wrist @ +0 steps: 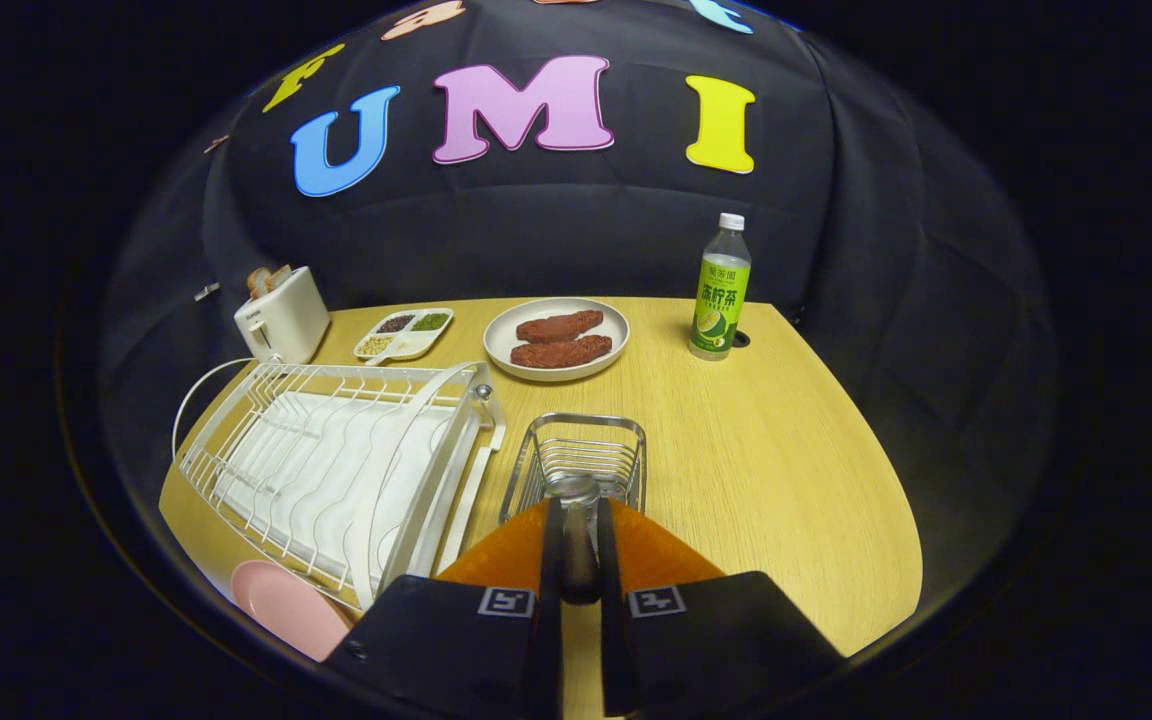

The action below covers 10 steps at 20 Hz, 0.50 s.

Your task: Take the plate from the dish rack, then take the spoon from the basket and place it into the plate.

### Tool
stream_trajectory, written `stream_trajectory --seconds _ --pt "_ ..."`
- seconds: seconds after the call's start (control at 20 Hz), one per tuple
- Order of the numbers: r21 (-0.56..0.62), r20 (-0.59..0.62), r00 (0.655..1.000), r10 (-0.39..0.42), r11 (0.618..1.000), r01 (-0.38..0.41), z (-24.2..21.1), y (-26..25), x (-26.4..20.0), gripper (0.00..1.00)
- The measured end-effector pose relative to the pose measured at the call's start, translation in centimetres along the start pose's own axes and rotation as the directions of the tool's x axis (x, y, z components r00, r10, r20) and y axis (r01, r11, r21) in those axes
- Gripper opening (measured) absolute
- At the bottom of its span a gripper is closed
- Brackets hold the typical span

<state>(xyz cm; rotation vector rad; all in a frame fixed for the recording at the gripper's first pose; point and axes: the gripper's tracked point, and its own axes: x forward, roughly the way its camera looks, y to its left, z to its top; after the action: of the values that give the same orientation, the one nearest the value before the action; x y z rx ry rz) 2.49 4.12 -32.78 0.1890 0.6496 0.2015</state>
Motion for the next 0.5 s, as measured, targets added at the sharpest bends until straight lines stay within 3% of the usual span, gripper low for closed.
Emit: stream_trajectory --seconds 0.05,0.2,0.5 --pt "0.0 -0.001 1.0 0.0 1.0 0.0 -0.3 0.1 0.8 0.2" --pt "0.007 -0.001 1.0 0.001 1.0 -0.001 -0.2 0.1 0.7 0.16" --pt "0.008 0.034 0.999 -0.029 1.0 0.029 1.5 -0.6 -0.5 0.13"
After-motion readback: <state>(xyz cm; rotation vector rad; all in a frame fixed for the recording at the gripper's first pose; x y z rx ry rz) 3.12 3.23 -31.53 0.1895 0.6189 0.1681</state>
